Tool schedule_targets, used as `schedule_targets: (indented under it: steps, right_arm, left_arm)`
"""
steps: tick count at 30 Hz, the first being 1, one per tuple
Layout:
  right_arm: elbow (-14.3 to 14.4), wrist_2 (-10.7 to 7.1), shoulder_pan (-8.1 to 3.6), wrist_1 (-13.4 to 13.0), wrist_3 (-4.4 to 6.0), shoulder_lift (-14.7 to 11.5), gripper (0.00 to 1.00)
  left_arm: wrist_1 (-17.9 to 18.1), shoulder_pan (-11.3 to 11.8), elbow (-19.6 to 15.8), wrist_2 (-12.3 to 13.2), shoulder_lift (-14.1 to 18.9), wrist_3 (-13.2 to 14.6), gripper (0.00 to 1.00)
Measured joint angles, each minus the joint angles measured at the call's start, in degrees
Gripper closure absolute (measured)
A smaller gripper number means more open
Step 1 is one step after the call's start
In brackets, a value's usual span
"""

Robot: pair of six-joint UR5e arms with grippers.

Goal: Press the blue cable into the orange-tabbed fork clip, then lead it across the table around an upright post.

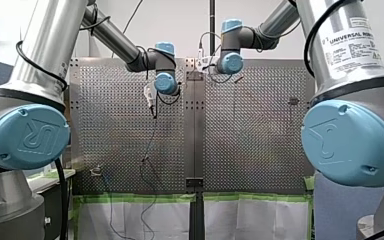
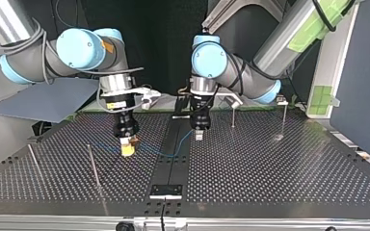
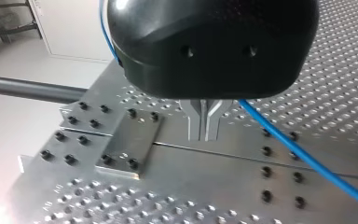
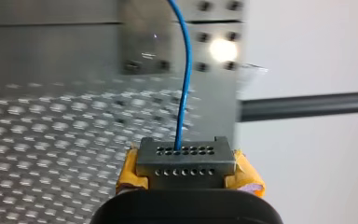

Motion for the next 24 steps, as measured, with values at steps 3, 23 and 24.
schedule_targets:
  steps: [3,23,24]
  right_arm:
    - [0.0,0.46,-0.16,0.1,0.04,-1.2,1.0]
    - [0.0,3.05,-1.85,0.7,0.23,-2.4,1.0]
    - [0.0,3.06,-2.06,0.7,0.31,-2.6,1.0]
  left_arm:
    - [-1.7,-0.1,1.7,0.7,0.1,0.1,1.0]
    - [-11.3,-0.2,12.2,5.9,0.0,-0.7,1.0]
    - [-11.7,-0.2,12.7,6.0,0.0,-0.7,1.0]
